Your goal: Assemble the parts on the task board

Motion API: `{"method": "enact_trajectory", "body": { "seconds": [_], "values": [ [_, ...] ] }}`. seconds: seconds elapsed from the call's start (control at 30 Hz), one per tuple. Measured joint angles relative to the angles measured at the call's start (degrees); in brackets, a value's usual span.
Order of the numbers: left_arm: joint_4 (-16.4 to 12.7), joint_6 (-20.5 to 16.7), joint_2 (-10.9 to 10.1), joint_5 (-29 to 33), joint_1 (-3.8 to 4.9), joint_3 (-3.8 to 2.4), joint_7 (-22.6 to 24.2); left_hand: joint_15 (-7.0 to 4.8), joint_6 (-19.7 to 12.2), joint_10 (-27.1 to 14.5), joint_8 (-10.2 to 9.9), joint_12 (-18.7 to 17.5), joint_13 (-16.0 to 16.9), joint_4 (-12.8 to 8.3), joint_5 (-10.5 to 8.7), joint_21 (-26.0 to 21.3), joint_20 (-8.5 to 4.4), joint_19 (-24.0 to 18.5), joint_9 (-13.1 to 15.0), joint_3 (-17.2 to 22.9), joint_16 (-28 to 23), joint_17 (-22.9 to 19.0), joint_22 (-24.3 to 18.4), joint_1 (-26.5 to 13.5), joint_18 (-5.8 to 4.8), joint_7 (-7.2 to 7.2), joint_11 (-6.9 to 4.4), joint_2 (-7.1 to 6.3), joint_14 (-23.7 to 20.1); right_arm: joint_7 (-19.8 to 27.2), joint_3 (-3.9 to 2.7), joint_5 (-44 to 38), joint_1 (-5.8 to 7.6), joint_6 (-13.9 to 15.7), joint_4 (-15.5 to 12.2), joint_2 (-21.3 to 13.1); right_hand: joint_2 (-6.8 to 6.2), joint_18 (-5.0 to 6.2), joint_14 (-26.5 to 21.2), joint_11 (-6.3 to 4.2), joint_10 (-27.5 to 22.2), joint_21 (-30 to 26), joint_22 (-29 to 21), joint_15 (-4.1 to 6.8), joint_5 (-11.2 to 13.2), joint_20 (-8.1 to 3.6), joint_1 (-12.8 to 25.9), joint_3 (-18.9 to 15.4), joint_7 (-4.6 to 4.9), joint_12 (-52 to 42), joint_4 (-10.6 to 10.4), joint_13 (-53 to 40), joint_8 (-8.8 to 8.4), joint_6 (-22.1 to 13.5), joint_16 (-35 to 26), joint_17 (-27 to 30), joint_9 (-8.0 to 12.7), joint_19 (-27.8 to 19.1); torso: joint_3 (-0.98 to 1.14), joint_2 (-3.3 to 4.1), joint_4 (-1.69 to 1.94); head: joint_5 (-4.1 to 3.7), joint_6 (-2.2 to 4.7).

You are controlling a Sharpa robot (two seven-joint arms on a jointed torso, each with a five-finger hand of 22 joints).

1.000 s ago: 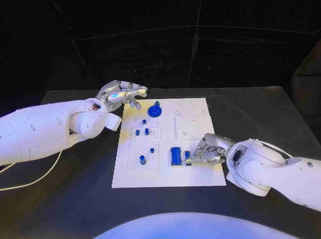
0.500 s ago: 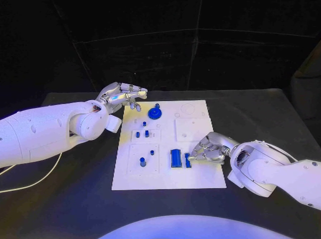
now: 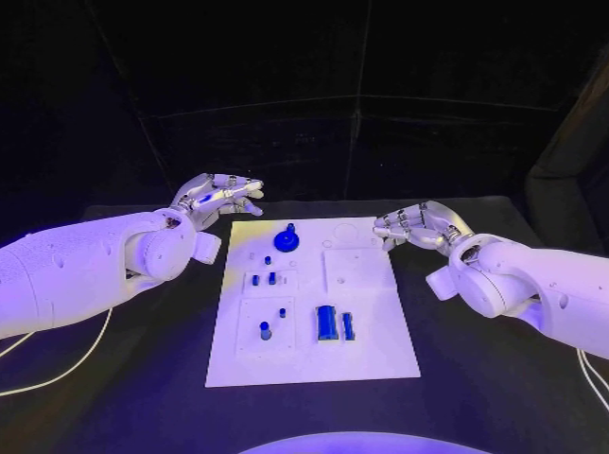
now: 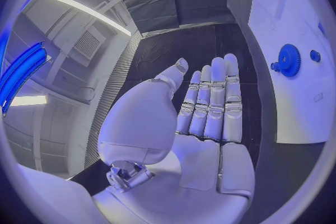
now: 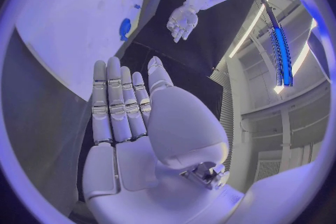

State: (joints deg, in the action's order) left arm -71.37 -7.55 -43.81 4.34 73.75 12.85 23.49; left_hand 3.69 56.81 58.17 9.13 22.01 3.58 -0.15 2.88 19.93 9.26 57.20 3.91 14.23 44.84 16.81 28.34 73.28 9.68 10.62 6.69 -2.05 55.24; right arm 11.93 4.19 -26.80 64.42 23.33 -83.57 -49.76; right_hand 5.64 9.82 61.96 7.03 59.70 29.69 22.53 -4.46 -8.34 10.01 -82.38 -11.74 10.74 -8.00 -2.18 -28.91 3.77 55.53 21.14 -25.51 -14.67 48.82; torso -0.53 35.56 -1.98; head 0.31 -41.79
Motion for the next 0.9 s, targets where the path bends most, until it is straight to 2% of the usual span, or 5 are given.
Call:
{"method": "enact_trajectory", "body": {
  "seconds": [0.2,0.4,0.6,0.63,0.9],
  "values": [
    [3.5,-0.4,1.5,3.8,-0.58,0.0,1.6,2.76,0.0,0.6,-1.6,-6.0,0.0,0.5,0.0,-9.4,3.36,-8.5,-0.1,-0.5,-16.1,-7.1,-7.0,0.6,0.0,0.0,1.41,0.64,-2.9,7.1,-0.78,8.4,0.57,-1.9,8.8,5.1,0.61,0.0,0.1,1.27,2.4,-10.8,-7.8,-2.22,0.3,3.33,0.2,-0.4,0.4,3.9,2.9,14.0,0.0,-0.4,-12.9,11.3,4.4,0.5,-0.15,-1.01,-0.08,-0.13,1.66],
    [5.6,-1.0,3.3,6.1,-1.14,0.0,3.0,4.07,0.0,1.1,-3.1,-10.3,0.0,0.6,0.0,-12.2,5.09,-9.9,-0.1,-1.4,-24.0,-10.5,-10.3,1.1,0.0,0.0,1.93,1.11,-2.2,10.7,-0.98,12.0,0.65,-3.5,14.6,8.7,1.77,0.0,1.9,1.64,2.7,-14.5,-10.8,-2.36,0.3,3.56,1.4,-0.2,0.6,4.0,4.9,19.8,0.0,-0.2,-16.5,15.7,6.7,2.6,-0.14,-1.59,0.1,-0.21,3.33],
    [5.0,-1.3,3.1,6.1,-1.59,-0.34,2.9,2.67,-9.7,-8.7,-5.4,-12.8,-1.8,0.4,-1.53,-13.7,2.81,-17.7,-2.1,-3.9,-28.3,-13.0,-13.7,-11.1,-0.45,-1.62,0.52,1.67,-10.9,10.7,-1.02,12.2,0.35,-3.3,13.8,8.3,0.61,-0.12,-8.6,0.24,-7.6,-17.3,-13.0,-1.21,1.7,1.24,15.3,1.6,-1.17,6.0,3.6,21.8,-2.0,-9.5,-19.0,17.6,8.2,-5.8,-0.12,-1.72,0.18,-0.19,3.6],
    [4.7,-1.5,3.0,6.0,-1.79,-0.55,2.9,2.41,-11.5,-10.6,-5.9,-13.1,-2.1,0.4,-1.72,-14.0,2.32,-19.3,-2.3,-4.2,-28.9,-13.5,-14.3,-13.6,-0.92,-1.96,0.23,1.72,-12.6,10.7,-1.08,12.2,0.19,-3.1,13.5,8.2,0.36,-1.04,-10.7,-0.04,-9.6,-17.8,-13.3,-0.98,1.9,0.81,17.9,2.0,-1.52,6.3,3.4,22.1,-2.27,-11.2,-19.3,18.0,8.5,-7.5,-0.09,-1.81,0.24,-0.21,3.78],
    [-1.3,-6.2,1.9,4.9,-4.94,-4.06,3.0,-1.23,-24.3,-24.0,-8.1,-15.6,-3.2,0.2,-2.42,-17.5,-0.96,-30.0,-3.5,-7.0,-33.4,-16.0,-18.3,-30.4,-2.73,-4.42,-2.81,1.97,-24.6,11.5,-2.42,14.8,-1.59,1.6,5.7,7.0,-3.34,-2.55,-24.8,-2.8,-23.4,-21.1,-15.9,2.83,5.2,-2.18,35.6,4.7,-4.06,7.4,2.5,24.9,-3.19,-23.4,-20.4,20.1,12.0,-18.9,0.3,-3.39,1.3,-0.31,6.63]
  ]
}}
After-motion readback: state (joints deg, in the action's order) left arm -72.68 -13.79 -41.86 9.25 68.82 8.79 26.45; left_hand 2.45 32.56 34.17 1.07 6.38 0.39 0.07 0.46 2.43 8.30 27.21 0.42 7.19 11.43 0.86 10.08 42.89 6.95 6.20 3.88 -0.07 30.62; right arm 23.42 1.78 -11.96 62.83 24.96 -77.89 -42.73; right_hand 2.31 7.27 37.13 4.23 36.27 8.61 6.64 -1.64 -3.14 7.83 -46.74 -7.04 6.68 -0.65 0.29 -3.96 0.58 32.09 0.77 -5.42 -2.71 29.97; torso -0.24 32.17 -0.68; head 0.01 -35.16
